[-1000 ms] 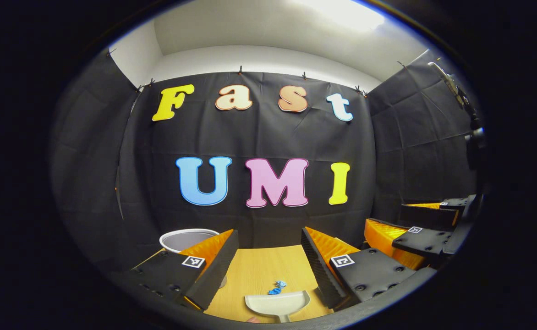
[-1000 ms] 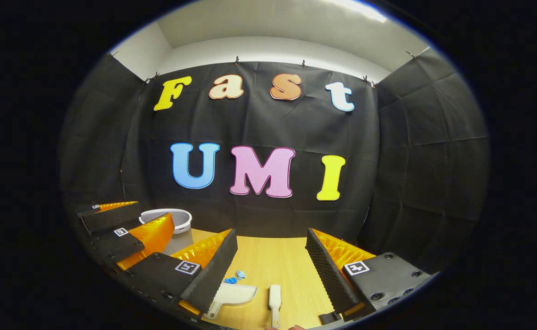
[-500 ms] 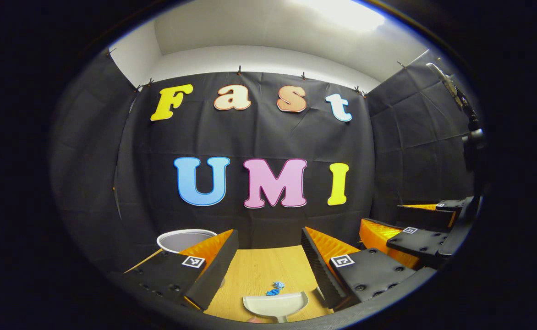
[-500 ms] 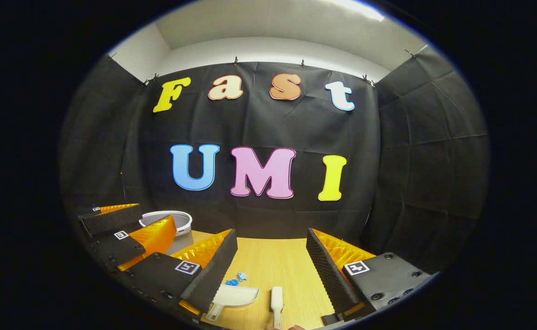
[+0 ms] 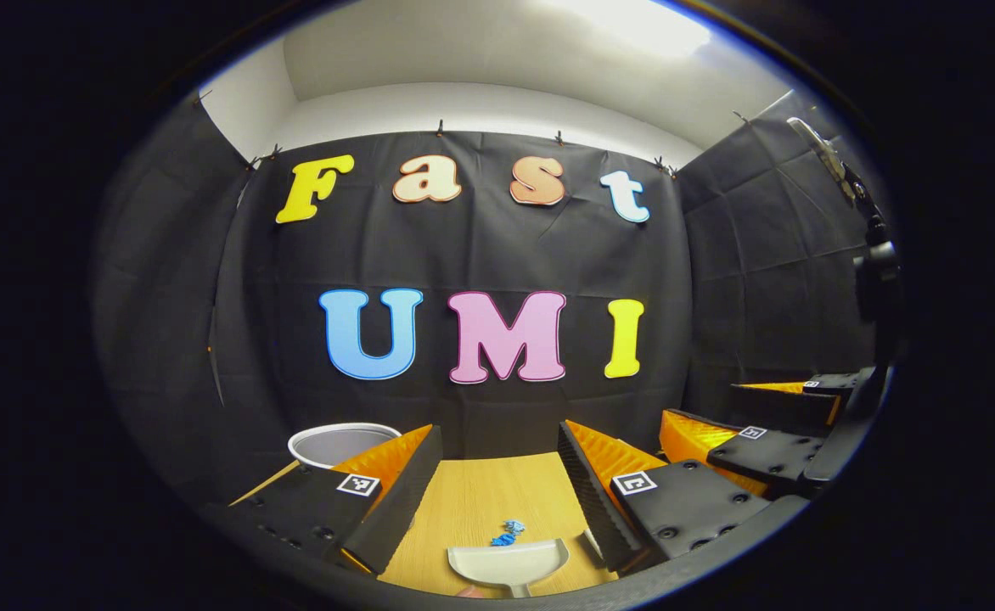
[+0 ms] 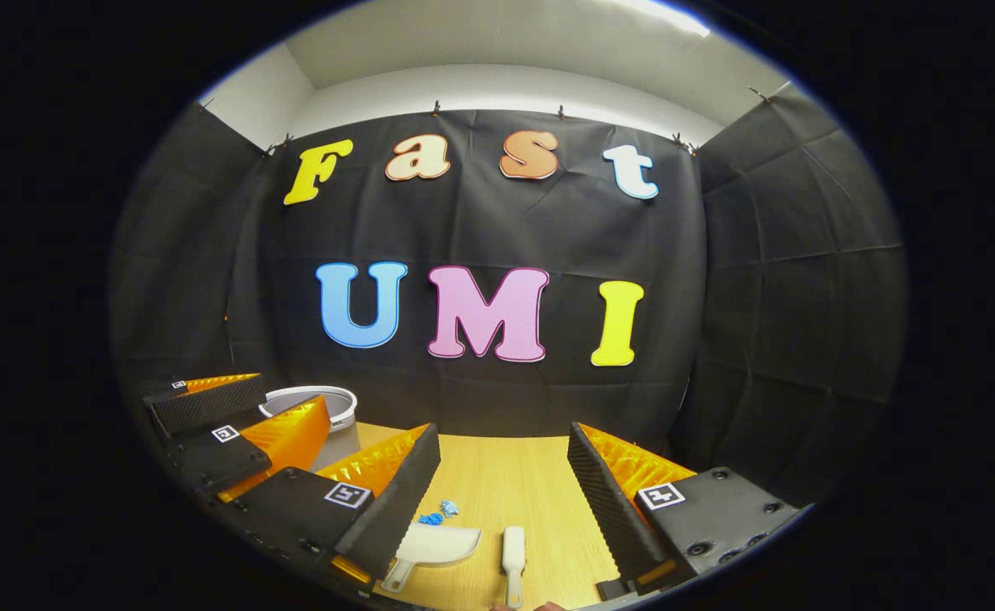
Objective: Pick up the small broom and dustpan from the desktop, sweep the trash into the dustpan with the broom, and then empty the trash into the garbage bin.
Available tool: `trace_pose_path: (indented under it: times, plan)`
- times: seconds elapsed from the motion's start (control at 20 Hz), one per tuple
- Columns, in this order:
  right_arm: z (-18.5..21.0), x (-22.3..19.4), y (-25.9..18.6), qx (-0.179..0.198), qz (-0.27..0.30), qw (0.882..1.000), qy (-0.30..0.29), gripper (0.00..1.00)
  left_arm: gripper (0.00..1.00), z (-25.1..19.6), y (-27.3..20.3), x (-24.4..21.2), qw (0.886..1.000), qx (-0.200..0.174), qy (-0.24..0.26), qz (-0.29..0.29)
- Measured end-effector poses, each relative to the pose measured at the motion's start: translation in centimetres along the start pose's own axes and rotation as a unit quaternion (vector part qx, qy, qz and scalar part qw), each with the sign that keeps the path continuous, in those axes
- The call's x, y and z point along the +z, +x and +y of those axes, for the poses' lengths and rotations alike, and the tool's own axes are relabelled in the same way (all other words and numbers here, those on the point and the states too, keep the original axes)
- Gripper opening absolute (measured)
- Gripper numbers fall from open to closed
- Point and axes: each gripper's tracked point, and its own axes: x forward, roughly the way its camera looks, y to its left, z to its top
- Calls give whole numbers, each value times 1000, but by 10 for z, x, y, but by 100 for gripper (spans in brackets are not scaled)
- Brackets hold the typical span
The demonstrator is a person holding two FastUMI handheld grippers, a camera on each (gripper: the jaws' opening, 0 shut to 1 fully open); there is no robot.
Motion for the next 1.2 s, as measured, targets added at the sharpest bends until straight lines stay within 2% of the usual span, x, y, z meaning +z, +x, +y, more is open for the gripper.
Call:
trace_pose_path:
  times: [0.7,0.75,0.95,1.05,1.1,1.15,1.2]
  plan:
    - [3,2,-8,-1,-2,1000,-5,98,82,2,-9,-4,1000,-1,5,8]
    - [4,2,-8,-1,-3,1000,-6,93,82,3,-8,-5,1000,-2,5,9]
    - [8,1,-8,0,0,1000,-10,93,82,6,-10,-10,1000,-3,5,17]
    - [10,-2,-7,2,3,1000,-11,93,82,6,-9,-17,1000,-9,-1,26]
    - [12,-3,-7,3,5,1000,-12,98,82,3,-8,-24,999,-17,-9,40]
    - [14,-4,-5,4,9,1000,-12,93,82,0,-8,-36,998,-23,-21,60]
    - [14,-9,-3,4,15,1000,-13,93,82,-1,-8,-45,996,-29,-31,79]
